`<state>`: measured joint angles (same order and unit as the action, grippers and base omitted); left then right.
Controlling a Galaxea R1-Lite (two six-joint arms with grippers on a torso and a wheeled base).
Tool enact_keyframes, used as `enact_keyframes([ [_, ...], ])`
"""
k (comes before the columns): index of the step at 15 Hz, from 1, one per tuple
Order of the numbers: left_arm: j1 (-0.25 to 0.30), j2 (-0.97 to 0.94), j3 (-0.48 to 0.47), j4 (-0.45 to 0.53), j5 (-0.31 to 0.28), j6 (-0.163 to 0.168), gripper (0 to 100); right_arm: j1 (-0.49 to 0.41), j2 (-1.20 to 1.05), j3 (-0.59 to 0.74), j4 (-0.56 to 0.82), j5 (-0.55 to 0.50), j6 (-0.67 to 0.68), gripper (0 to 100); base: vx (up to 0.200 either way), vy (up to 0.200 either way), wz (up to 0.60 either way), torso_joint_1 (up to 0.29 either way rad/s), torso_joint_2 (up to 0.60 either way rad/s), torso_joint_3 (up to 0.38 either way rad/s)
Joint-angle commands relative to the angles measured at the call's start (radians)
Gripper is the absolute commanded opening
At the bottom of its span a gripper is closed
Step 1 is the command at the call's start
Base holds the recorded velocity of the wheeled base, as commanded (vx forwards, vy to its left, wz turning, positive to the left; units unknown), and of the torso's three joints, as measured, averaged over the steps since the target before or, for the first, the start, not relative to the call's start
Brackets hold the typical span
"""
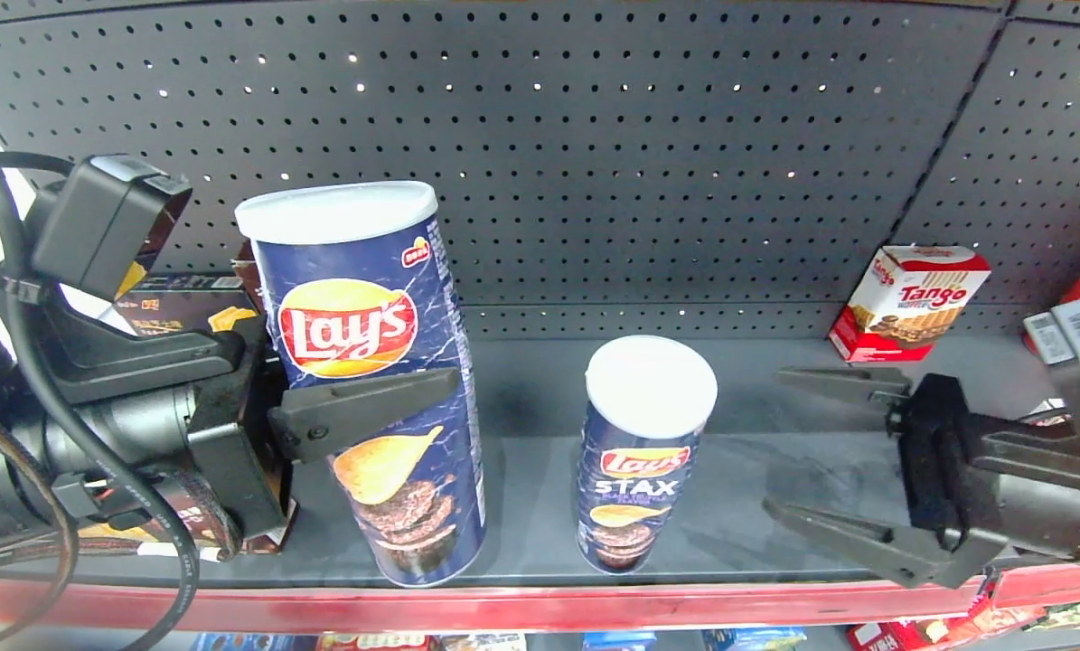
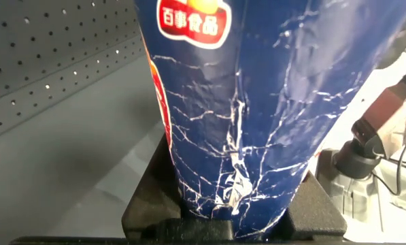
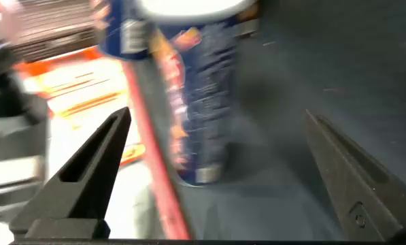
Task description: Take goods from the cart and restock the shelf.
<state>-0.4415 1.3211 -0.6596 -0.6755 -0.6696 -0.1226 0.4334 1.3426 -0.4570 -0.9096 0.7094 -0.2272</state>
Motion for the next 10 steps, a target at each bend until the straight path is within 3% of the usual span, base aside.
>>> enact_keyframes([
  [1, 0.001, -0.003, -0.005, -0.001, 0.001, -0.002, 0, -0.055, -0.218, 0.063, 0.015, -0.067, 0.049, 100, 0.000, 0.000, 0.00, 0.000, 0.00, 0.000],
  [5, -0.002, -0.003, -0.015, 0.001, 0.001, -0.002, 0, -0.119, -0.470, 0.238, 0.058, -0.214, 0.103, 100, 0.000, 0.000, 0.00, 0.000, 0.00, 0.000],
  [9, -0.002, -0.002, -0.029, 0.002, 0.002, -0.002, 0, -0.176, -0.740, 0.457, 0.213, -0.375, 0.164, 100, 0.000, 0.000, 0.00, 0.000, 0.00, 0.000],
  [10, -0.002, -0.002, -0.029, 0.002, 0.004, -0.002, 0, -0.209, -0.833, 0.454, 0.342, -0.399, 0.195, 100, 0.000, 0.000, 0.00, 0.000, 0.00, 0.000],
])
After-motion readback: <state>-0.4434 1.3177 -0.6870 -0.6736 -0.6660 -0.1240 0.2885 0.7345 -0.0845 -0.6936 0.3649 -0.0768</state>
